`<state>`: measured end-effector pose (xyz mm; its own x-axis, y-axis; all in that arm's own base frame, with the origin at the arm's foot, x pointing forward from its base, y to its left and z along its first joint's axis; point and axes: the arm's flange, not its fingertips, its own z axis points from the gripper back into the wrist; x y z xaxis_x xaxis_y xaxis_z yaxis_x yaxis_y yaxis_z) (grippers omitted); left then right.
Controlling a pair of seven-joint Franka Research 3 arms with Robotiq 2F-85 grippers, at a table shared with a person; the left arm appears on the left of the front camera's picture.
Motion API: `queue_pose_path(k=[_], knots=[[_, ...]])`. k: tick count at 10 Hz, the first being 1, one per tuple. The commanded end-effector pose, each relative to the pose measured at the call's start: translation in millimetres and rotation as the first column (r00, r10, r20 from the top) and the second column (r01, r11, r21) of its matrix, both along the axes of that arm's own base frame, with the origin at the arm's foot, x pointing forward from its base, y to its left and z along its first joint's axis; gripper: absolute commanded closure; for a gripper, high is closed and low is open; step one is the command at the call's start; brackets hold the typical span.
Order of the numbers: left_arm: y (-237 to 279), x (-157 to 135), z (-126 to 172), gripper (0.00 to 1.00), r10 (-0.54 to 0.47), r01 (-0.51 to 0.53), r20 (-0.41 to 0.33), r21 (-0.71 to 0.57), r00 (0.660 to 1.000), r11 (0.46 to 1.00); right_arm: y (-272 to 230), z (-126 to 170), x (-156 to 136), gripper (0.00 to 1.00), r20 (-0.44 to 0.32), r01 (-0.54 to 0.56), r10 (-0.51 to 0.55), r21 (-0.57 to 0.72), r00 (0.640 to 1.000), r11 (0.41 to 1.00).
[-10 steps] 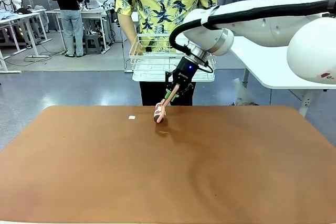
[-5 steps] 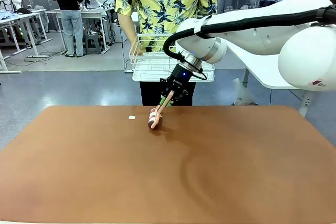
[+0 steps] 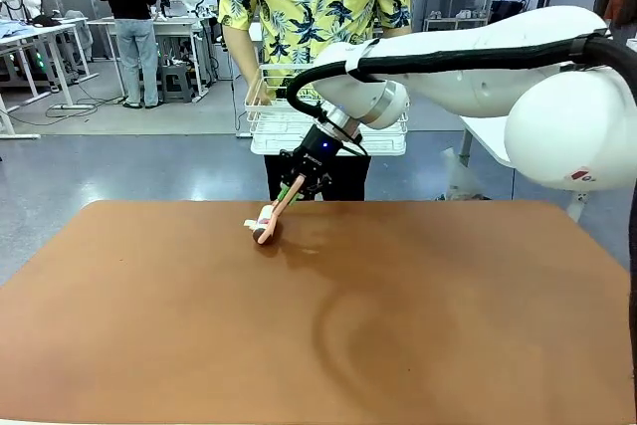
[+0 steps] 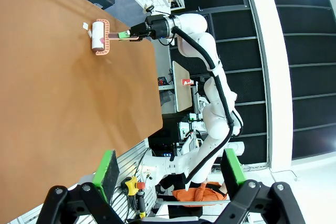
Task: Clean the table.
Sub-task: Clean the table with the Lint Roller when the human lifts the Dish drying rack.
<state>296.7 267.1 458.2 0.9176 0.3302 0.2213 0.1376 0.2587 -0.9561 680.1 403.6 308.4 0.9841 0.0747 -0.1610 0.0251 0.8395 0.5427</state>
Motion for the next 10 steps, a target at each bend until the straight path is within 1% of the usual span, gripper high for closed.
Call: queue_pose_path(k=[1,2,3,4,6,8,9,10], knots=[[3.1,-0.9,1.7,0.0,-0.003,0.003,0.031,-0.014,1.0,1.0,31.0,-23.0,-14.2,0.79,-0.076,-0.005,0.002,-0.043,0.997,0.999],[3.1,-0.9,1.7,0.0,-0.003,0.003,0.031,-0.014,1.0,1.0,47.1,-19.6,-20.5,0.79,-0.054,-0.011,0.01,-0.016,0.999,1.0],[3.1,-0.9,1.7,0.0,-0.003,0.003,0.031,-0.014,1.0,1.0,59.2,-21.4,-24.5,0.79,-0.069,-0.006,0.005,-0.018,0.998,1.0],[3.1,-0.9,1.7,0.0,-0.003,0.003,0.031,-0.014,1.0,1.0,69.1,-22.7,-27.0,0.79,-0.096,-0.027,0.026,-0.009,0.995,1.0],[3.1,-0.9,1.7,0.0,-0.003,0.003,0.031,-0.014,1.0,1.0,88.1,-25.0,-25.5,0.79,-0.116,-0.035,0.032,-0.019,0.993,0.999],[3.1,-0.9,1.7,0.0,-0.003,0.003,0.031,-0.014,1.0,1.0,97.9,-23.8,-27.6,0.79,-0.178,-0.033,0.027,-0.029,0.984,0.999],[3.1,-0.9,1.7,0.0,-0.003,0.003,0.031,-0.014,1.0,1.0,100.6,-15.3,-27.2,0.79,-0.163,-0.031,0.029,-0.009,0.986,0.999],[3.1,-0.9,1.7,0.0,-0.003,0.003,0.031,-0.014,1.0,1.0,101.4,-4.7,-25.8,0.79,-0.131,-0.026,0.026,0.008,0.991,1.0]])
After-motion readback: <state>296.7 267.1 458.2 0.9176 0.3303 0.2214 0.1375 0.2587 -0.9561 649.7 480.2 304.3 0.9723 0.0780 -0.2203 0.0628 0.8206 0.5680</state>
